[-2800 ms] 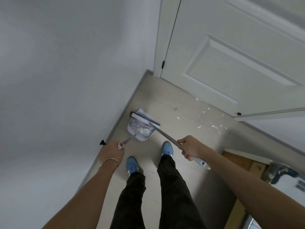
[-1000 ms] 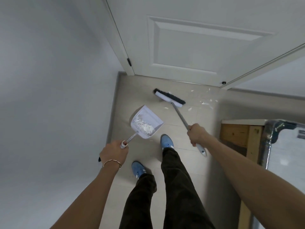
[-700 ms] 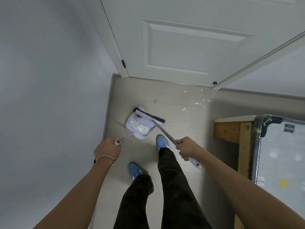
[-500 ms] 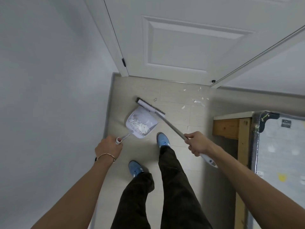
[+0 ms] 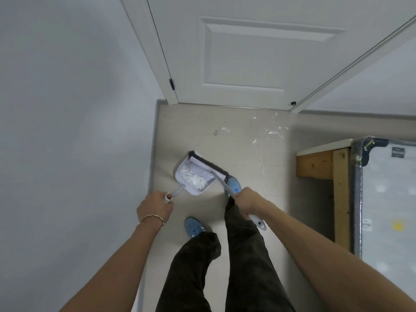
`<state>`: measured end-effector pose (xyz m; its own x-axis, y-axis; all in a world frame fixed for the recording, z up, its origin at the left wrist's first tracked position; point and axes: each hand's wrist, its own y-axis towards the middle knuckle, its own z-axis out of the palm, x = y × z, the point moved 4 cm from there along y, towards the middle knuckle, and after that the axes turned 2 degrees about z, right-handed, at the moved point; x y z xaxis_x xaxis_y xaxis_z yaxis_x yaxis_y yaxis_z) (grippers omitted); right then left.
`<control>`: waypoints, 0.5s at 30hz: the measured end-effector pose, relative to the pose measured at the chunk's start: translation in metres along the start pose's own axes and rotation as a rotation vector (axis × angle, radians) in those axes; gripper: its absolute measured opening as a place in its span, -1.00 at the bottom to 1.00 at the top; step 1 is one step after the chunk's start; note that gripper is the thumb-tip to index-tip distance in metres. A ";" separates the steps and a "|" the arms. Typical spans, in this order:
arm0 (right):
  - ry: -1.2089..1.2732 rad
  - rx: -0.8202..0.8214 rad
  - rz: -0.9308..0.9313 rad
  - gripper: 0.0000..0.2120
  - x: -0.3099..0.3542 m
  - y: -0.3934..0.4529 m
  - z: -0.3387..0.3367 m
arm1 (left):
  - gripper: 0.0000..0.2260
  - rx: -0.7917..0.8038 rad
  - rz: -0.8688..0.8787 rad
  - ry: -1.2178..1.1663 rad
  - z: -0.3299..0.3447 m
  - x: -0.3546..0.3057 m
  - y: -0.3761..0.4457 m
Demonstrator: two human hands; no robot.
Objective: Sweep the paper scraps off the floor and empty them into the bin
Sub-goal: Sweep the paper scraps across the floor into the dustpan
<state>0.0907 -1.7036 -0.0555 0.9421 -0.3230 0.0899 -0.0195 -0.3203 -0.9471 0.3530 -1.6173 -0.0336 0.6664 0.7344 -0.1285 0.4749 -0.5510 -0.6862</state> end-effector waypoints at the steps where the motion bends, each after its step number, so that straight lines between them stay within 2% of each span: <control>1: 0.064 0.009 -0.021 -0.94 -0.005 -0.003 0.000 | -0.71 0.008 0.008 0.003 0.001 0.001 0.002; 2: 0.118 0.002 -0.031 -0.81 -0.011 -0.003 -0.006 | -0.76 0.012 0.019 0.005 -0.001 0.002 0.003; 4: 0.132 -0.003 -0.050 -0.72 -0.024 -0.012 -0.021 | -0.81 0.008 0.033 0.003 -0.004 0.002 0.003; 8: 0.202 -0.052 -0.026 -0.75 -0.057 -0.023 -0.054 | -0.77 -0.012 0.036 0.017 -0.004 0.003 0.001; 15: 0.380 -0.236 0.051 -0.67 -0.091 -0.001 -0.141 | -0.77 -0.048 0.040 0.035 -0.001 -0.040 0.007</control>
<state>-0.0427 -1.7995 -0.0193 0.7489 -0.6338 0.1937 -0.1802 -0.4759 -0.8608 0.3298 -1.6511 -0.0325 0.7046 0.6978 -0.1289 0.4742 -0.5982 -0.6460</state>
